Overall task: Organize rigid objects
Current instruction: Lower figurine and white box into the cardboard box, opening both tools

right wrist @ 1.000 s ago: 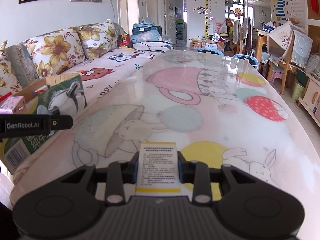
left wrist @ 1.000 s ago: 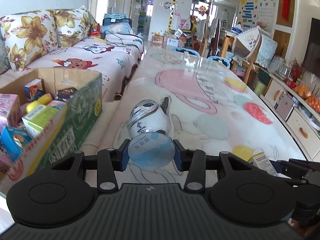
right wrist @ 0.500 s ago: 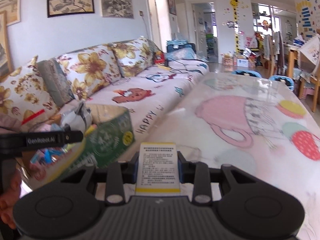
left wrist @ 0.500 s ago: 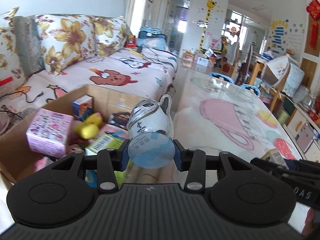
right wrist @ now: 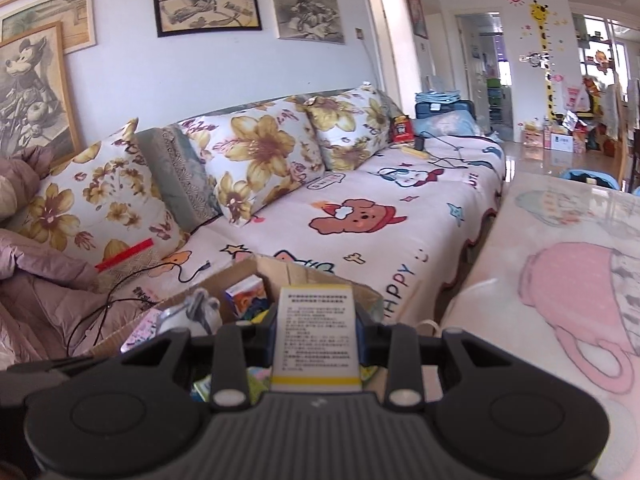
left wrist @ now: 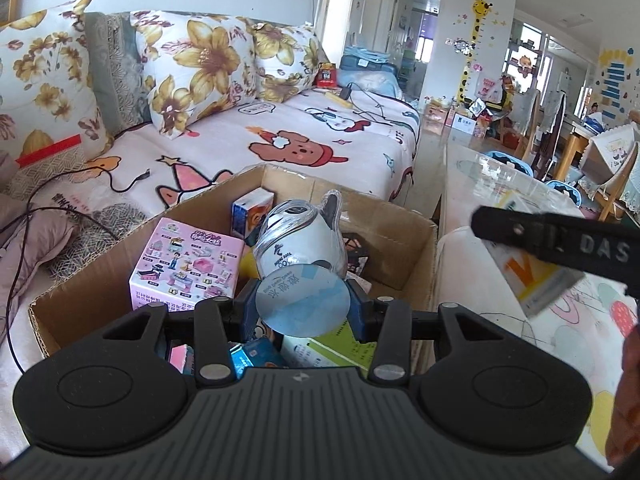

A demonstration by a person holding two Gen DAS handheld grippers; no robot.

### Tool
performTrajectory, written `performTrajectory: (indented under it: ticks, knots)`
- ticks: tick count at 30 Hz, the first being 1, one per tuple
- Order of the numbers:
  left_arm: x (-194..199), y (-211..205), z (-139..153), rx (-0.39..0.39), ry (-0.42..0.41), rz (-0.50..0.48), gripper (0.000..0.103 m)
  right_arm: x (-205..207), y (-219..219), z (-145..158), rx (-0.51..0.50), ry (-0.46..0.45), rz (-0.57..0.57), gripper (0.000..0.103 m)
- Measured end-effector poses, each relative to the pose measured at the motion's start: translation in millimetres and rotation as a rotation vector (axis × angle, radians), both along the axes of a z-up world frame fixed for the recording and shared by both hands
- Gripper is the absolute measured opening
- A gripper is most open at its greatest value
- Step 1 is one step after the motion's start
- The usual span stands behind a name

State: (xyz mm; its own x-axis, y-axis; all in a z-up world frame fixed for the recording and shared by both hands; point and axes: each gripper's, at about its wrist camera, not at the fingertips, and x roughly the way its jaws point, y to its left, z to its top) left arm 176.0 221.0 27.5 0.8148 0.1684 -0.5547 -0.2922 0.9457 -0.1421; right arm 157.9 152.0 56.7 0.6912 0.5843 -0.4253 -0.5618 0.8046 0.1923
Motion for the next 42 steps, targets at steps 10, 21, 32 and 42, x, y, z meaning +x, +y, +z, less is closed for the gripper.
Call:
performTrajectory:
  ticks: [10, 21, 32, 42]
  knots:
    - [3.7, 10.4, 2.0, -0.005, 0.04, 0.005, 0.053, 26.2, 36.7, -15.0, -0.015, 0.046, 0.045, 0.033]
    - [1.4, 15.0, 2.8, -0.007, 0.061, 0.007, 0.051, 37.8, 54.5, -26.8, -0.038, 0.061, 0.039, 0.033]
    - [-2.8, 16.3, 3.8, -0.022, 0.056, 0.016, 0.072, 32.9, 47.3, -24.0, -0.055, 0.036, -0.037, 0.071]
    - [-18.7, 7.4, 16.2, -0.03, -0.012, 0.007, 0.103, -12.0, 2.2, -3.3, -0.066, -0.069, -0.26, 0.09]
